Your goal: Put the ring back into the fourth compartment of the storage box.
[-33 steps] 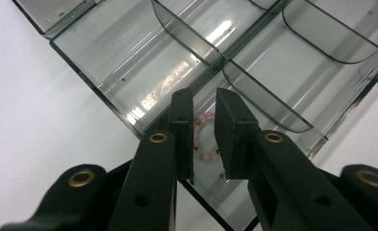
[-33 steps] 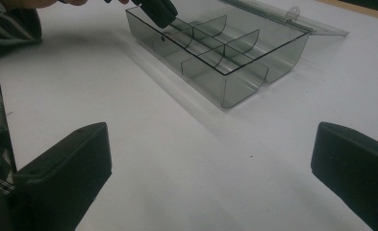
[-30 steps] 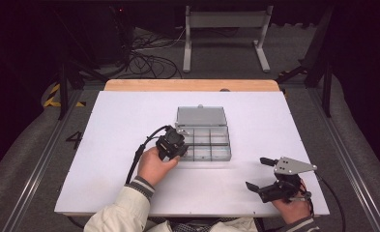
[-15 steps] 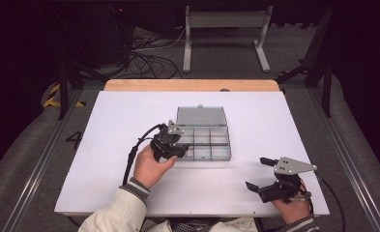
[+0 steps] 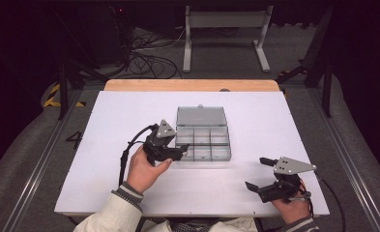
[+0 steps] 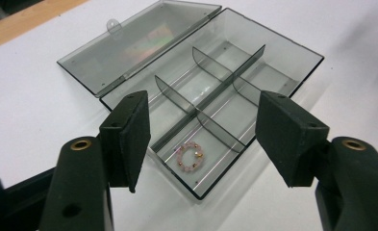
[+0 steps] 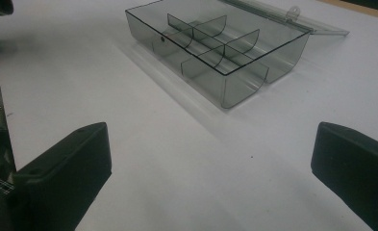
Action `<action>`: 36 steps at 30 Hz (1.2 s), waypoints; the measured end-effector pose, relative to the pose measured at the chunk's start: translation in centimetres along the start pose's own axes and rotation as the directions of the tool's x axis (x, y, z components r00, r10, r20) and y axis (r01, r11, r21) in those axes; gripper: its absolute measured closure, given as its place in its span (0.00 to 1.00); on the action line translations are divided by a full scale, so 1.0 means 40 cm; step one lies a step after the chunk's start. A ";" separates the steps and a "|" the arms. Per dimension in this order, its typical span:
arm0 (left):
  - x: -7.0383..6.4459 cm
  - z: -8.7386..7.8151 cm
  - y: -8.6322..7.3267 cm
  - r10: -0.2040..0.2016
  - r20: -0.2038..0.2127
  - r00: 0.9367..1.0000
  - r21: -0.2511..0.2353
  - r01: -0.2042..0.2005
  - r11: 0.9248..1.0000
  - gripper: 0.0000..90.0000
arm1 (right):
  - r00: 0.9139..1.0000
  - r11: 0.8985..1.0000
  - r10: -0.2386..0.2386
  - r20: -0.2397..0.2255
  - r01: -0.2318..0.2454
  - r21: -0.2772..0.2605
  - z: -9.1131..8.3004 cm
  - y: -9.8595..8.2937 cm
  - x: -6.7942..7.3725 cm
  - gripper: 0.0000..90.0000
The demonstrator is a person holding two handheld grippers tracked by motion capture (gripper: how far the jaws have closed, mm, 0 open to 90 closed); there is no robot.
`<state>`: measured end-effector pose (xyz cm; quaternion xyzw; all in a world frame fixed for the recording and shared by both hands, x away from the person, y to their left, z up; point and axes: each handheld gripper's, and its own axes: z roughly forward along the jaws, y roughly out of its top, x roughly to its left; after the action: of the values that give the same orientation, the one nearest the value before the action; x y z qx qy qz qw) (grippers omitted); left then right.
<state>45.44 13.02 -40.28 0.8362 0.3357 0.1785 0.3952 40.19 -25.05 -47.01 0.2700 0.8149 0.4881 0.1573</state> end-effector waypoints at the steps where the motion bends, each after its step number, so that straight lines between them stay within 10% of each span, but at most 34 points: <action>1: 0.000 -0.005 0.000 0.005 -0.001 1.000 -0.006 -0.005 1.000 0.40 | 1.000 1.000 0.000 0.000 0.000 0.000 0.000 0.000 0.000 0.01; 36: 0.019 -0.149 -0.061 -0.011 -0.025 1.000 -0.178 0.007 0.984 0.27 | 1.000 1.000 -0.003 0.001 0.003 -0.004 -0.004 0.001 0.002 0.01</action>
<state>41.60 17.91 -38.47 0.7937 0.3273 0.2169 0.4647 40.04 -25.10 -46.90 0.2687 0.8143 0.4893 0.1589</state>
